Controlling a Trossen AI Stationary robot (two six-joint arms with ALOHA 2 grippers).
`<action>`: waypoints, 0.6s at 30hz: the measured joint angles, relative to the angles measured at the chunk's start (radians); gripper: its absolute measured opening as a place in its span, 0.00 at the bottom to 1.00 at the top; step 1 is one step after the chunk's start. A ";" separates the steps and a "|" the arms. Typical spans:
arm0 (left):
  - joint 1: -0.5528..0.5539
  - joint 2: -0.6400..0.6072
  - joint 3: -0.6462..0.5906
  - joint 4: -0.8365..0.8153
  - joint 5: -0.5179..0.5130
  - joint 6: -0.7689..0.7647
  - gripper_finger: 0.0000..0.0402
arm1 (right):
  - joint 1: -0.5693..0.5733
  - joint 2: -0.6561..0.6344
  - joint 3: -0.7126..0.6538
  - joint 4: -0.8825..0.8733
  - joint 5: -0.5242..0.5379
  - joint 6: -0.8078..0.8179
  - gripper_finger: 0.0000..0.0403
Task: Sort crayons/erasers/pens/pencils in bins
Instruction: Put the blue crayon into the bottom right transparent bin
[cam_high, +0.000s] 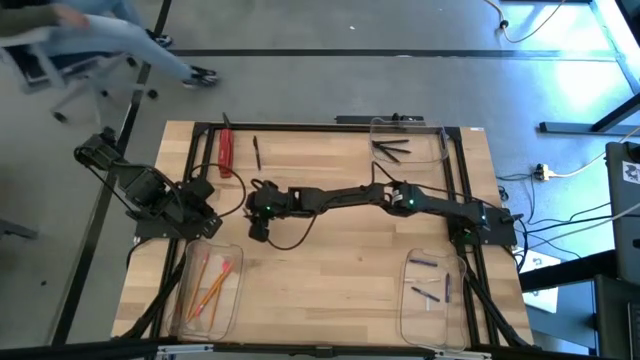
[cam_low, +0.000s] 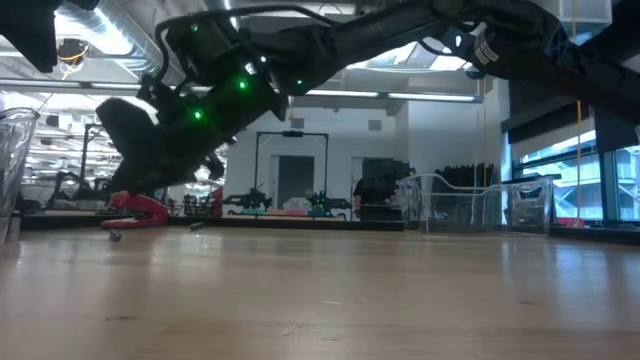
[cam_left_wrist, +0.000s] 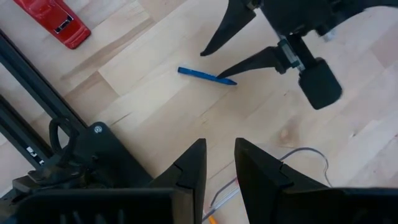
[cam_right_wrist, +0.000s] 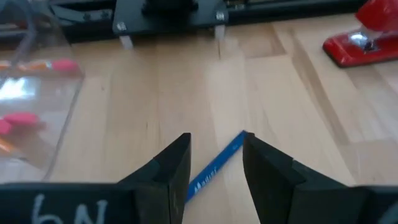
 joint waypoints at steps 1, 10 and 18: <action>0.000 0.000 0.000 0.000 0.000 0.000 0.19 | 0.000 0.002 0.000 -0.004 0.000 0.001 0.36; 0.000 0.000 0.000 0.000 -0.024 0.001 0.19 | 0.008 0.029 0.000 0.009 0.000 0.052 0.36; 0.000 0.000 0.000 0.000 -0.025 0.001 0.19 | 0.015 0.051 0.000 0.035 0.000 0.050 0.36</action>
